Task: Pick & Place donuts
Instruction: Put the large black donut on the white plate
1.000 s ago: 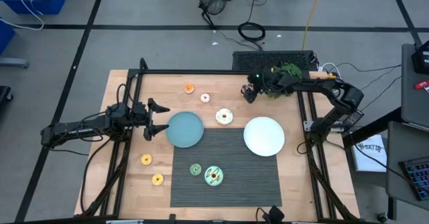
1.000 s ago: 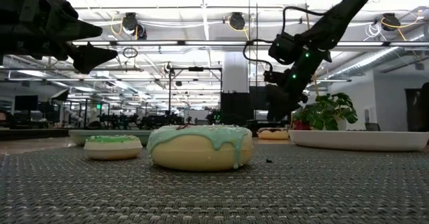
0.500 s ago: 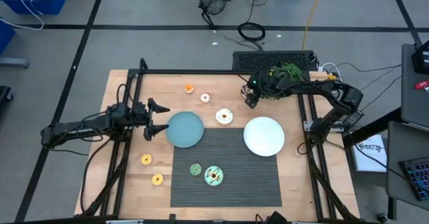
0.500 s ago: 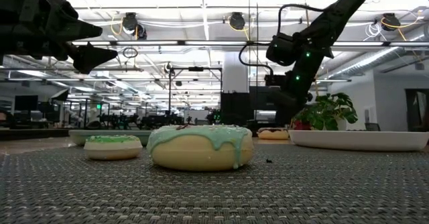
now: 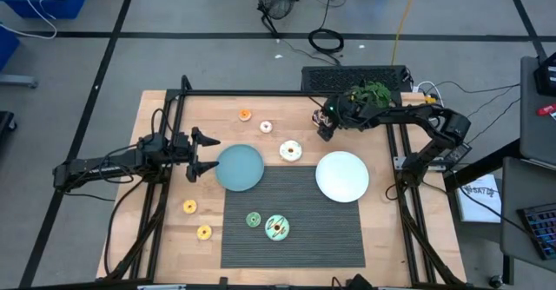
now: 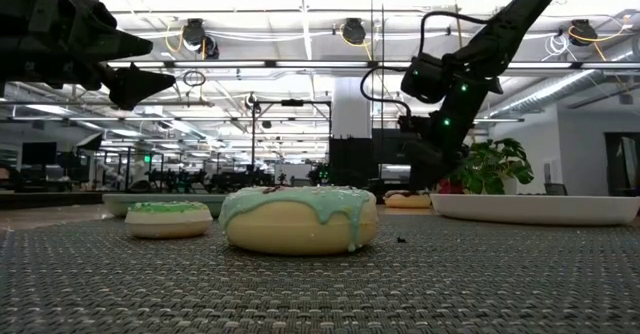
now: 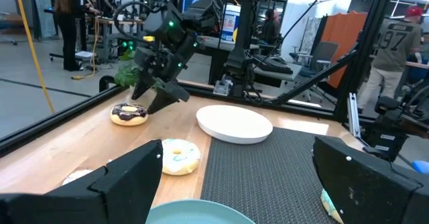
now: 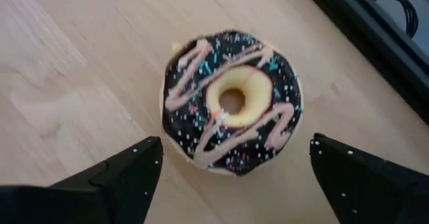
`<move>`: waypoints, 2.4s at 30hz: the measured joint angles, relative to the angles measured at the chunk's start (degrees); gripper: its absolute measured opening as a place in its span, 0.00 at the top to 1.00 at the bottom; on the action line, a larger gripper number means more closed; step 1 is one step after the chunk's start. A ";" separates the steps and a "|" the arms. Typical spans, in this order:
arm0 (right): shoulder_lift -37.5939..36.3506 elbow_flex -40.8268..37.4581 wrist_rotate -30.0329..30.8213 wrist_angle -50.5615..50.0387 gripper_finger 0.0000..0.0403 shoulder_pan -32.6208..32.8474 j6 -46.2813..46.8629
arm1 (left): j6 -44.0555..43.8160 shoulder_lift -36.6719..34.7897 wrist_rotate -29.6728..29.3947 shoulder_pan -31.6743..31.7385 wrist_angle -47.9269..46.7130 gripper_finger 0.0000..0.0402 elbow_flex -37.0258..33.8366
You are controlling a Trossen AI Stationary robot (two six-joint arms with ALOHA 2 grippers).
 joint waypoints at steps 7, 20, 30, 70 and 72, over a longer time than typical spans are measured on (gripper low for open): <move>1.71 0.00 -0.01 0.54 0.11 0.00 0.44 | -0.02 0.00 -0.01 0.02 0.00 0.06 -0.01; 6.16 0.02 0.02 4.42 0.11 -0.02 1.53 | -0.02 0.00 -0.02 0.02 -0.02 0.06 -0.01; 5.40 -0.11 -0.09 3.90 0.22 -0.02 1.51 | -0.01 0.00 -0.02 0.00 -0.03 0.06 -0.01; 0.52 -0.04 -0.29 6.32 0.52 4.16 1.31 | 0.00 0.00 -0.02 0.00 -0.04 0.06 0.01; -2.27 0.00 -0.31 4.59 0.52 5.37 1.44 | -0.02 0.00 -0.02 0.01 -0.02 0.06 0.00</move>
